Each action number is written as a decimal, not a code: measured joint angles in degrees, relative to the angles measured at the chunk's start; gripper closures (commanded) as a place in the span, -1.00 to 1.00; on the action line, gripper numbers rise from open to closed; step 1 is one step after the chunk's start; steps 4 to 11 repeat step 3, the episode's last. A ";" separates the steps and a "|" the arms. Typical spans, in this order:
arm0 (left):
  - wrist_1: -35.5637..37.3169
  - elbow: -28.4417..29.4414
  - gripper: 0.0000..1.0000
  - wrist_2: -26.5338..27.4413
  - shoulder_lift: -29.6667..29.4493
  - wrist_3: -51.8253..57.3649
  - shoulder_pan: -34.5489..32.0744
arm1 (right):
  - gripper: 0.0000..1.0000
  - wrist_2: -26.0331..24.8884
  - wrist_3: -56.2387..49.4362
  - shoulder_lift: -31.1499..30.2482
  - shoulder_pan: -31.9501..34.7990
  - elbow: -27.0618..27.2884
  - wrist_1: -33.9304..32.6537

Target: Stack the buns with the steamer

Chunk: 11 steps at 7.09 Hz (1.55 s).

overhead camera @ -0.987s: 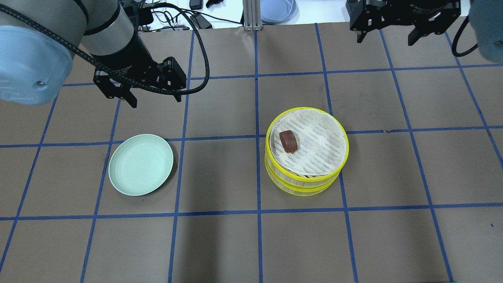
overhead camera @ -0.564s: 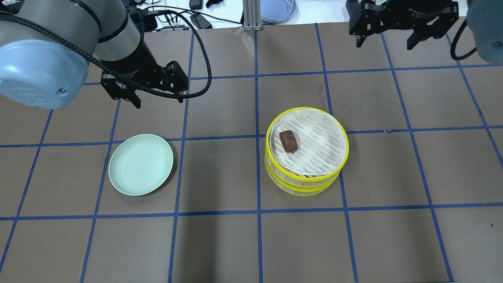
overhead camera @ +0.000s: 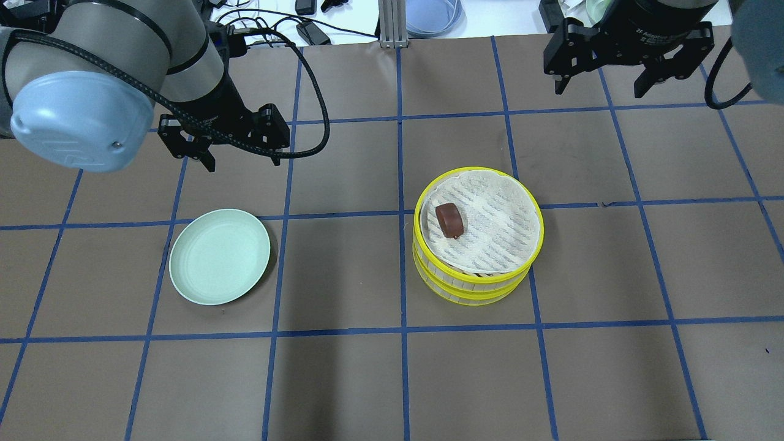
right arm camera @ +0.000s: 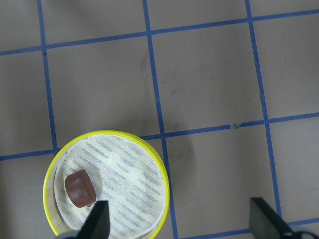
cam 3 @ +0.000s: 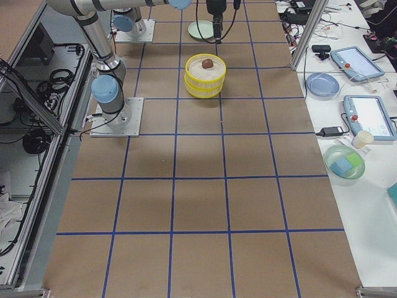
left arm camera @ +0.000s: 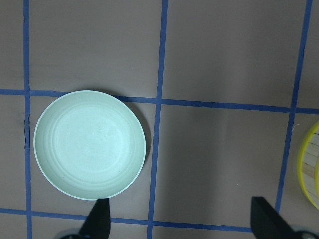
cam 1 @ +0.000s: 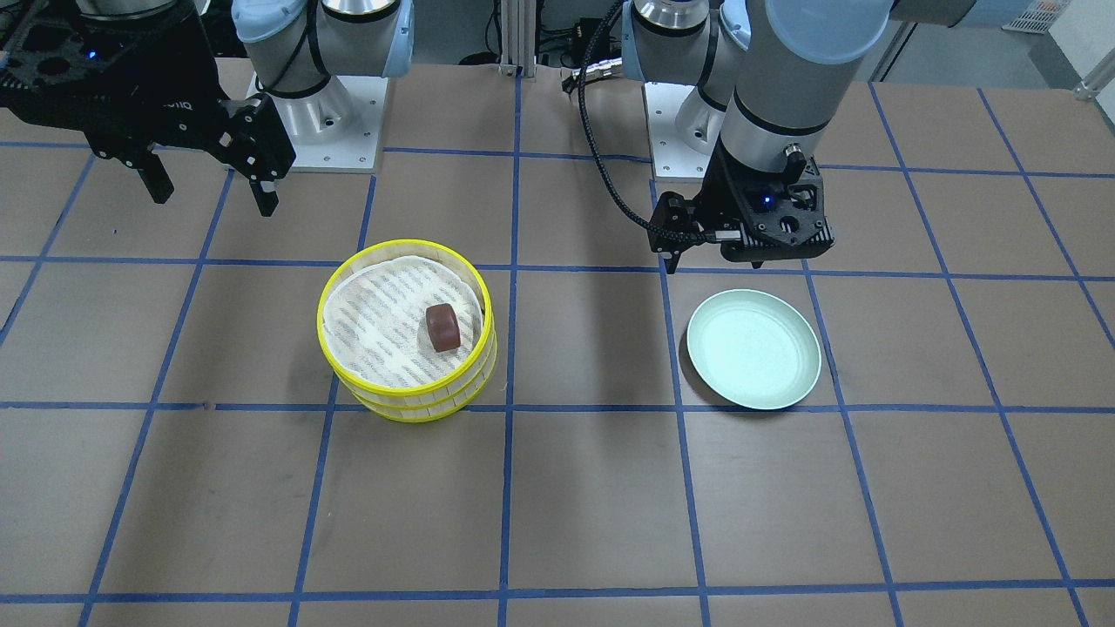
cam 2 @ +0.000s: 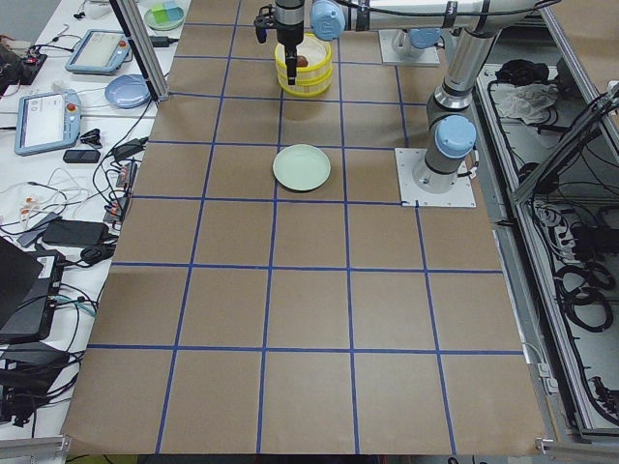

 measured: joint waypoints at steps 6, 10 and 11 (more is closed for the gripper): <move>0.09 -0.30 -1.00 0.57 -1.44 -0.33 -0.13 | -1.00 0.34 -0.01 0.00 0.00 0.01 0.92; 0.09 -0.30 -1.00 0.57 -1.44 -0.33 -0.13 | -1.00 0.34 -0.01 0.00 0.00 0.01 0.92; 0.09 -0.30 -1.00 0.57 -1.44 -0.33 -0.13 | -1.00 0.34 -0.01 0.00 0.00 0.01 0.92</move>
